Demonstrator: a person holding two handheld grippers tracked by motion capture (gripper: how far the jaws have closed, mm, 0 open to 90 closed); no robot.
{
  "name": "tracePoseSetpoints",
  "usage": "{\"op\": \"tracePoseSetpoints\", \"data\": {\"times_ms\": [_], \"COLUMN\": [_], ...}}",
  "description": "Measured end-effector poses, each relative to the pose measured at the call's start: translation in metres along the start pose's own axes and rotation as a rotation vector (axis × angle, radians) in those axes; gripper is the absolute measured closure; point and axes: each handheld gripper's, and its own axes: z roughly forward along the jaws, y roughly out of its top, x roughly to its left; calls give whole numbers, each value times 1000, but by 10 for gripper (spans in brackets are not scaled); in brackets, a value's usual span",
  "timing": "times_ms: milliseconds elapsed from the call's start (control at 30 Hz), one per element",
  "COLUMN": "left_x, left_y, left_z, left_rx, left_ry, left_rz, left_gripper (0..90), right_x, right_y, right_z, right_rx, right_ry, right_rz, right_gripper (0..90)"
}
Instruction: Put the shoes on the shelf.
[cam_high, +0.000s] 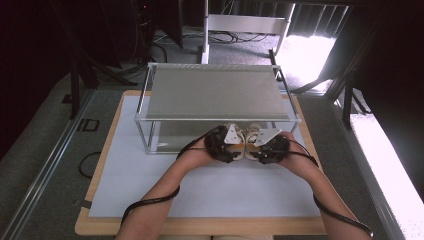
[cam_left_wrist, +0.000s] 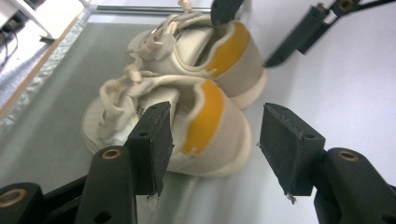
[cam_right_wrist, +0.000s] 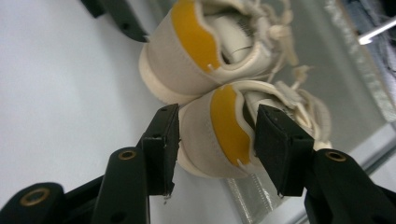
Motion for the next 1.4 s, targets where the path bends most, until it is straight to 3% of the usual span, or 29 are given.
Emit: {"op": "tracePoseSetpoints", "data": {"times_ms": [200, 367, 400, 433, 667, 733, 967, 1233, 1400], "left_x": [-11, -17, -17, -17, -20, -22, -23, -22, -23], "left_y": [-4, -7, -10, -10, -22, -22, -19, -18, -21], "left_z": [-8, -10, -11, -11, -4, -1, 12, 13, 14], "left_rx": [-1, 25, 32, 32, 37, 36, 37, 45, 19], "left_ry": [12, 28, 21, 21, 33, 31, 27, 26, 51], "left_rz": [-48, -78, -107, -107, -208, -215, -245, -240, -267], "left_gripper": [434, 434, 434, 434, 433, 433, 433, 432, 434], "right_x": [8, 17, 19, 19, 22, 22, 20, 15, 14], "right_y": [-10, -18, -26, -28, -47, -49, -52, -45, -44], "right_z": [-16, -17, -18, -17, -10, -8, 5, 19, 22], "right_rx": [-80, -70, -75, -77, -71, -68, -87, -75, -84], "right_ry": [-40, -59, -59, -55, -78, -84, -74, -85, -96], "right_rz": [71, 98, 140, 162, 279, 288, 385, 417, 431], "right_gripper": [523, 524, 528, 529, 548, 546, 484, 458, 442]}}
